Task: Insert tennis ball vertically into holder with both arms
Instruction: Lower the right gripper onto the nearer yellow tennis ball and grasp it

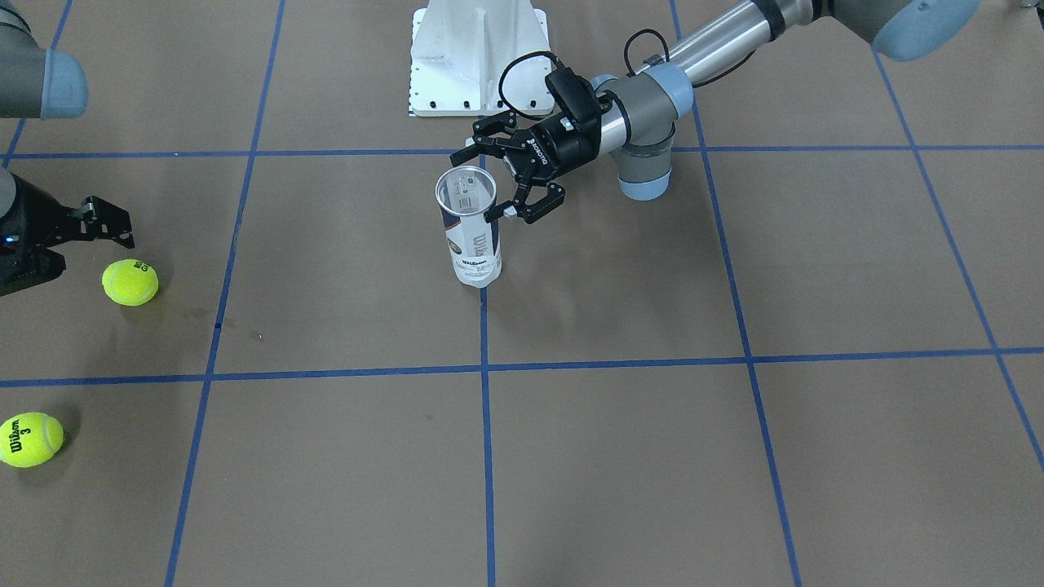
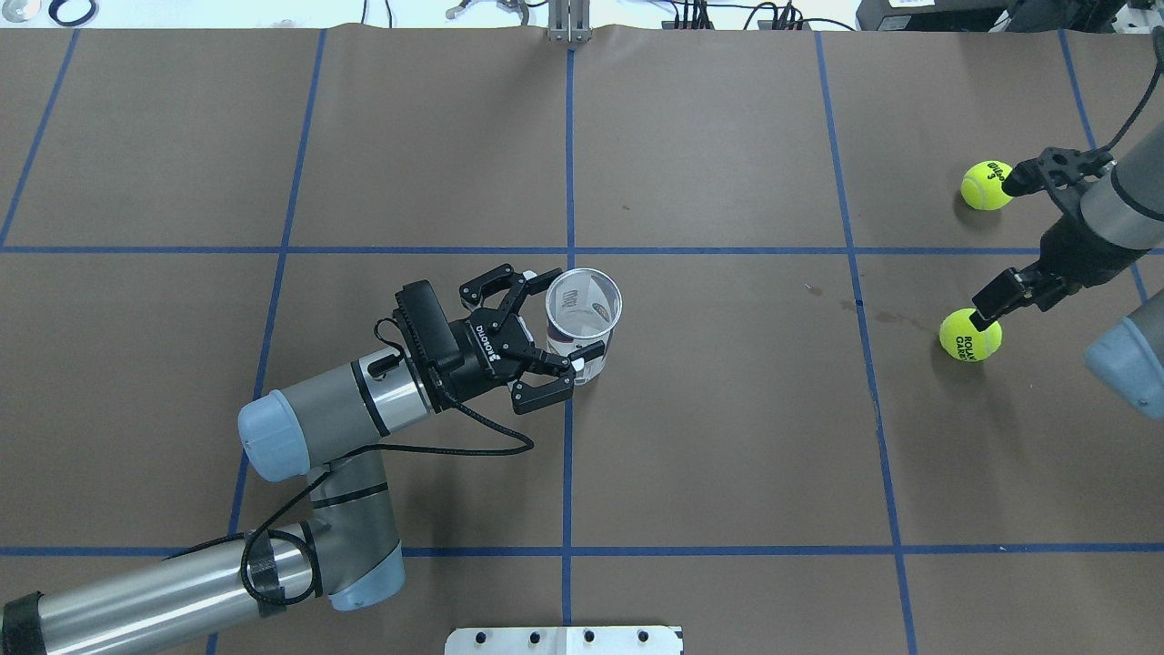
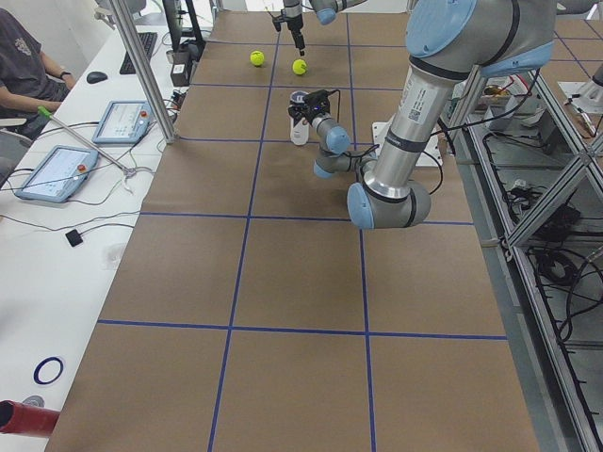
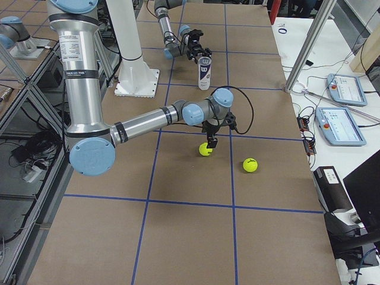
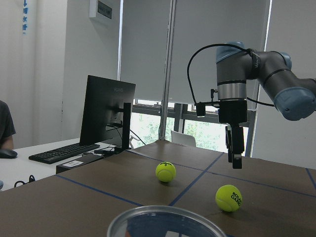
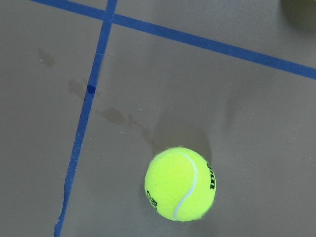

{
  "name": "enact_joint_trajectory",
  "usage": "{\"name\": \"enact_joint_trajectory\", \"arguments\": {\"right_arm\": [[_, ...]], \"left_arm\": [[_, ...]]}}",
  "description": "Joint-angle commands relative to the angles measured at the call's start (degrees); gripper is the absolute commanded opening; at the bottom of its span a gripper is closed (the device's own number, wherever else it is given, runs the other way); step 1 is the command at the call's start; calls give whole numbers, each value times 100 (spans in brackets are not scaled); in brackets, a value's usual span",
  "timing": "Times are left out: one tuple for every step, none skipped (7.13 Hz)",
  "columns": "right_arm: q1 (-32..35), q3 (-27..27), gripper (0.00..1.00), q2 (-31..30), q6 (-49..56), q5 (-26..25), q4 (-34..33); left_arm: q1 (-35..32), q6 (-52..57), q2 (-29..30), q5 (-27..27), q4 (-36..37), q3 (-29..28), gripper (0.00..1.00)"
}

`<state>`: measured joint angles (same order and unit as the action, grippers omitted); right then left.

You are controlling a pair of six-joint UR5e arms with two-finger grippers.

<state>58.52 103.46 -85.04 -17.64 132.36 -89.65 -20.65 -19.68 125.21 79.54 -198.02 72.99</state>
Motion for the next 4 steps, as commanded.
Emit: {"name": "enact_joint_trajectory", "arguments": {"right_arm": [[-253, -140, 99, 93, -73, -254, 9], [-297, -315, 99, 276, -64, -333, 9], [-324, -387, 99, 269, -64, -516, 0], [-367, -475, 99, 269, -64, -597, 9]], "left_arm": [[0, -1, 4, 0, 0, -4, 100], [0, -10, 4, 0, 0, -4, 100], [0, -10, 4, 0, 0, -4, 100], [0, -10, 13, 0, 0, -4, 100]]}}
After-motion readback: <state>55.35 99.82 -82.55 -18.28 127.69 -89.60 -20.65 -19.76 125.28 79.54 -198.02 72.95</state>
